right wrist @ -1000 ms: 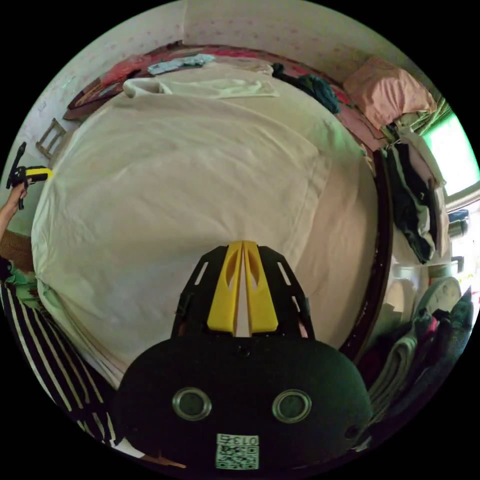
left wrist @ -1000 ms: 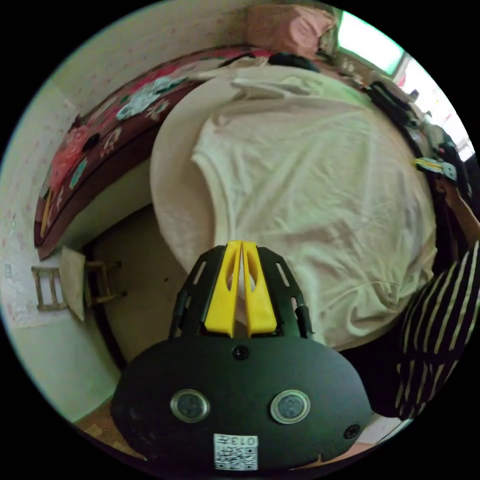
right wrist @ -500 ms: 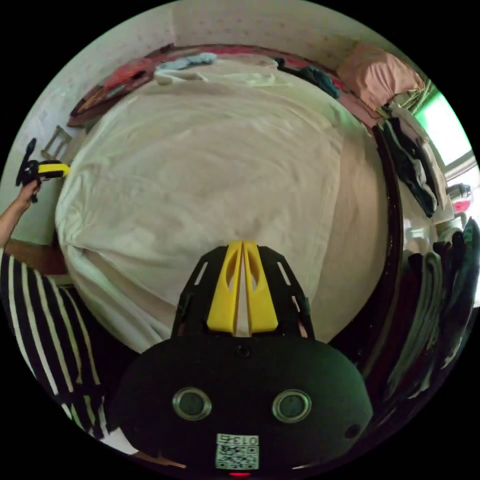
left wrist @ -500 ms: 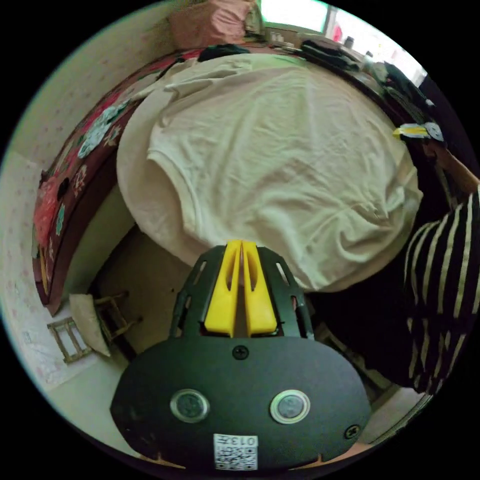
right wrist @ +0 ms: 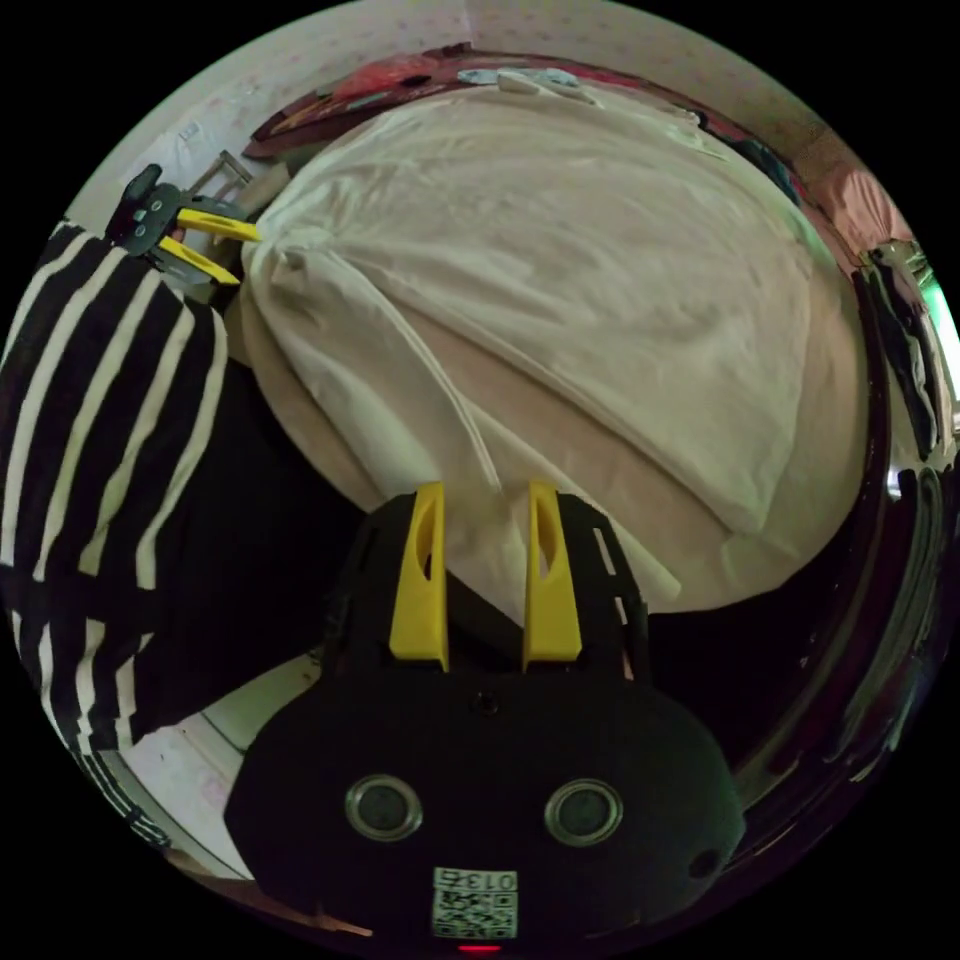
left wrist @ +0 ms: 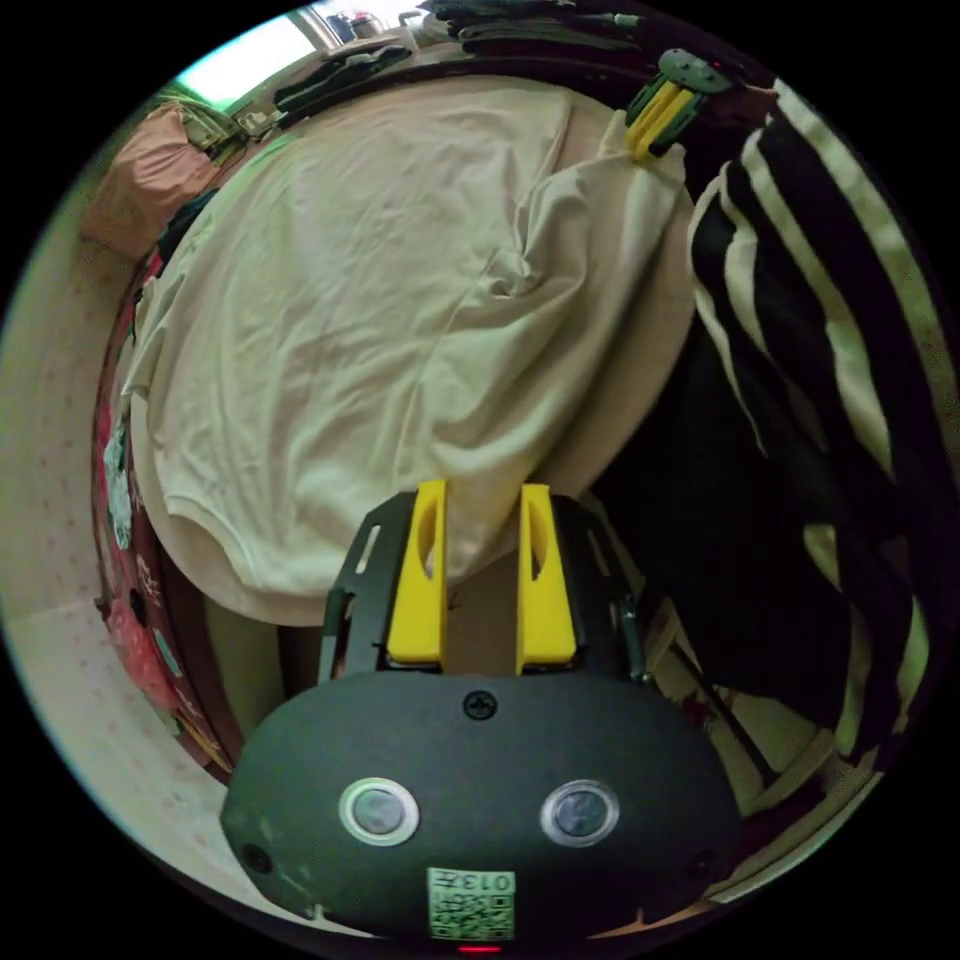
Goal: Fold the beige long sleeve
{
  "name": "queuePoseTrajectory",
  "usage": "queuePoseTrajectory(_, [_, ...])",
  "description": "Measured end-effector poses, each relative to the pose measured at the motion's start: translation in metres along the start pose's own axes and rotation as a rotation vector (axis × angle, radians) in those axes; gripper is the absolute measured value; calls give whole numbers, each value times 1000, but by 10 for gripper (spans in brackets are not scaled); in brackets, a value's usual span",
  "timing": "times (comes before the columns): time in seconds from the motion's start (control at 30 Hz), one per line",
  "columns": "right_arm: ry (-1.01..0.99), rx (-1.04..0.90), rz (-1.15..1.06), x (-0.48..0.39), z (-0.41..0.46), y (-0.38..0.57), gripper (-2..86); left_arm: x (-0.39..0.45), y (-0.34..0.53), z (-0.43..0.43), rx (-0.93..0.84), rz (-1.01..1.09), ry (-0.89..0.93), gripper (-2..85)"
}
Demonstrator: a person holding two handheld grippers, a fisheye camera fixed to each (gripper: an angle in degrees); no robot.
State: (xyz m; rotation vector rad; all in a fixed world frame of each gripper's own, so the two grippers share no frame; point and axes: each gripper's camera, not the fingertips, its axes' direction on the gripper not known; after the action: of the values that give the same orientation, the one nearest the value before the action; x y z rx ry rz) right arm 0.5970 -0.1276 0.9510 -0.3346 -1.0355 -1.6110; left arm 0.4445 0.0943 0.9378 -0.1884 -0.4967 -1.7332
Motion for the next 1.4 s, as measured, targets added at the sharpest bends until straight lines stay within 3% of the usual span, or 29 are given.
queuePoseTrajectory(0.13, [-58,-11,52,13,-14,7,9,-25,-3,-4,-9,-21,54,16])
queuePoseTrajectory(0.43, [-132,237,11,61,-102,12,6,-78,16,-20,23,7,269,2])
queuePoseTrajectory(0.67, [-110,328,-85,126,-127,-79,11,-165,18,-35,86,-97,445,2])
queuePoseTrajectory(0.77, [-28,420,-81,155,-136,-141,21,-224,18,-42,158,-186,514,3])
queuePoseTrajectory(0.93, [-6,524,86,209,-133,-205,54,-321,37,2,185,-578,562,9])
queuePoseTrajectory(1.03, [-85,532,117,233,-140,-179,60,-331,48,41,88,-695,638,23])
queuePoseTrajectory(1.17, [-3,469,104,238,-120,-88,79,-317,56,41,55,-670,591,69])
queuePoseTrajectory(1.4, [-83,297,437,260,-39,27,94,-252,108,12,129,-812,513,115])
